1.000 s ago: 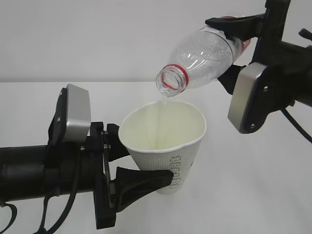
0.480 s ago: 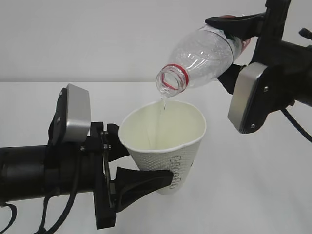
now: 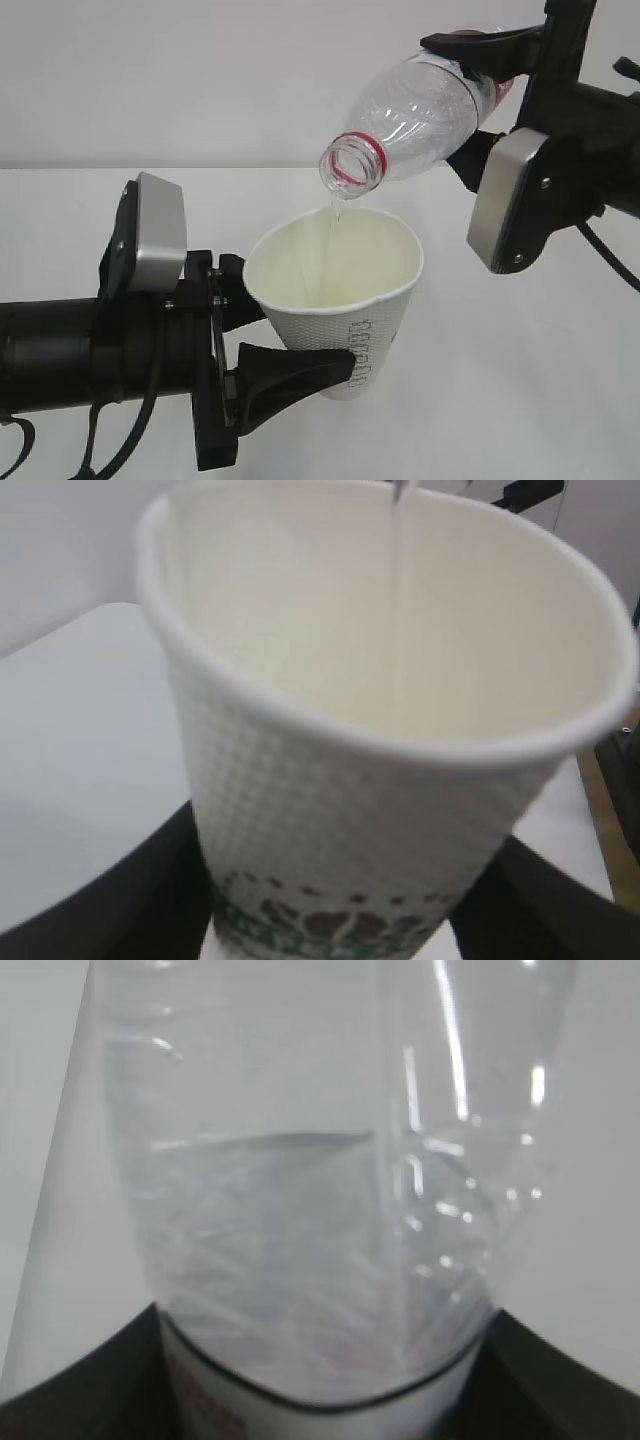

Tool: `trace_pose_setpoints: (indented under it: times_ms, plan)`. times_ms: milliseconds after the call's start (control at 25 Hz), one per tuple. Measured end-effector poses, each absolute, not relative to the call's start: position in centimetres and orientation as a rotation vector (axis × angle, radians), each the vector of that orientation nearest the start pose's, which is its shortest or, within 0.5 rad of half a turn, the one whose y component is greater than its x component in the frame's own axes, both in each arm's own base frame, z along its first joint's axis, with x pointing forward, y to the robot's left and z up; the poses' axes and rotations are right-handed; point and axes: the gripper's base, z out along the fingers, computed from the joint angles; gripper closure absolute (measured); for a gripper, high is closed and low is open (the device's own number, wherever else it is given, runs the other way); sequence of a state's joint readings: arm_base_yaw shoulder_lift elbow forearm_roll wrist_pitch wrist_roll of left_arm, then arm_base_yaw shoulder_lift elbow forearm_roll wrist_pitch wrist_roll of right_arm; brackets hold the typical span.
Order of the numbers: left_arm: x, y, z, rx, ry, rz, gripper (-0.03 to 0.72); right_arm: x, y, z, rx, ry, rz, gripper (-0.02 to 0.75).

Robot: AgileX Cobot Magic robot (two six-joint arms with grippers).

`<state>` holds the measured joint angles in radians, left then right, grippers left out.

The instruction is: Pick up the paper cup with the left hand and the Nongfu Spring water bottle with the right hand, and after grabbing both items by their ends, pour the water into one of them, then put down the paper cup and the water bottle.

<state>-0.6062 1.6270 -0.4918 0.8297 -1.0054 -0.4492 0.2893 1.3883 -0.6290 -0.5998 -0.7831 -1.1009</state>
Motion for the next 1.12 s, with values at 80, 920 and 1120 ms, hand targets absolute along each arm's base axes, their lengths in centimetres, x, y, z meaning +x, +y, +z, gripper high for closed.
trace_pose_setpoints:
  times_ms: [80, 920, 1120]
  plan:
    - [18.78, -19.93, 18.00, 1.072, 1.519, -0.973, 0.200, 25.81, 11.46, 27.01, -1.444, 0.681, -0.677, 0.253]
    - [18.52, -19.97, 17.90, 1.114, 1.507, -0.978, 0.200, 25.79, 11.48, 27.07, -1.442, 0.670, -0.682, 0.253]
    - [18.52, -19.97, 17.90, 1.114, 1.507, -0.978, 0.200, 25.79, 11.48, 27.07, -1.442, 0.670, -0.682, 0.253]
